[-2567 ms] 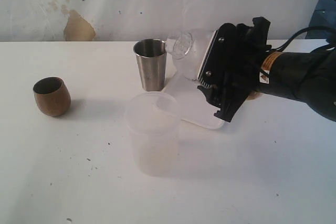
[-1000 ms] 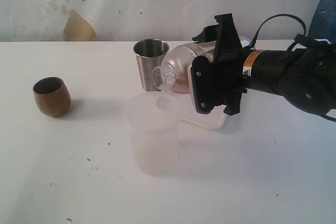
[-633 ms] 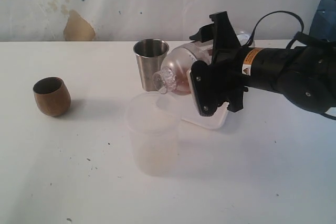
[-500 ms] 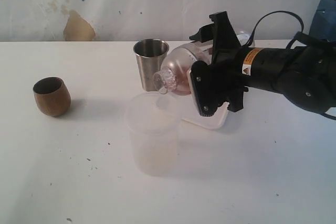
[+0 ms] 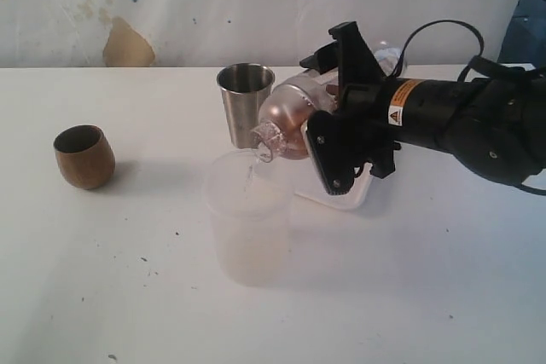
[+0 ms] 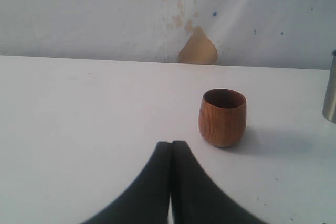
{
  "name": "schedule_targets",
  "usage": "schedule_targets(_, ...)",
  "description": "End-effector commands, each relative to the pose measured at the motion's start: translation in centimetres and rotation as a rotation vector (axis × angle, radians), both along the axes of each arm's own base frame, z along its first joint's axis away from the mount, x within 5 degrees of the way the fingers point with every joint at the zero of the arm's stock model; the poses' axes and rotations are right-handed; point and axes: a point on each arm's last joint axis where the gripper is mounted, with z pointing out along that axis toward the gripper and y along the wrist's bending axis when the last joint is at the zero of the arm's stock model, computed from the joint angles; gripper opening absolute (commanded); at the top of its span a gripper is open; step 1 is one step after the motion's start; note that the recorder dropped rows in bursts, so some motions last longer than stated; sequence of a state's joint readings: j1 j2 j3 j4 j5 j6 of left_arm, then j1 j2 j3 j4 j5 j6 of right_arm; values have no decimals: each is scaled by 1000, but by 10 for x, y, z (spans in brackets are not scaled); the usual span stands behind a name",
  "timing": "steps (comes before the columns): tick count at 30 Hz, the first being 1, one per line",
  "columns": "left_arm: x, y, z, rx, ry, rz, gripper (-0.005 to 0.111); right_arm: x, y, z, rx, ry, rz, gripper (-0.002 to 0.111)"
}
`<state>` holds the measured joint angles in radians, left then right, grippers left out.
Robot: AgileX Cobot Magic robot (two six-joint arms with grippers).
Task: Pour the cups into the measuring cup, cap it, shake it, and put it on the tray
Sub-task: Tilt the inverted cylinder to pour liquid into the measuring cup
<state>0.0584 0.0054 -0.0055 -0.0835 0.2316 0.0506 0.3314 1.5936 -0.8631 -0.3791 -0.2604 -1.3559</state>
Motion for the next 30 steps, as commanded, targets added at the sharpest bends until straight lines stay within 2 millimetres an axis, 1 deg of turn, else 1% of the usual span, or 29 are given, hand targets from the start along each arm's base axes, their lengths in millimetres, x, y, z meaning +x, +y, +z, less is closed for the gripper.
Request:
schedule_targets(1, 0, 0, -2, -7, 1, 1, 0, 4, 3, 16, 19, -113, 32, 0)
schedule_targets(8, 0, 0, -2, -7, 1, 1, 0, 5, 3, 18, -22, -145, 51, 0)
schedule_targets(19, 0, 0, -2, -7, 1, 1, 0, 5, 4, 21, 18, -167, 40, 0)
schedule_targets(30, 0, 0, -2, -7, 1, 1, 0, 9, -3, 23, -4, -206, 25, 0)
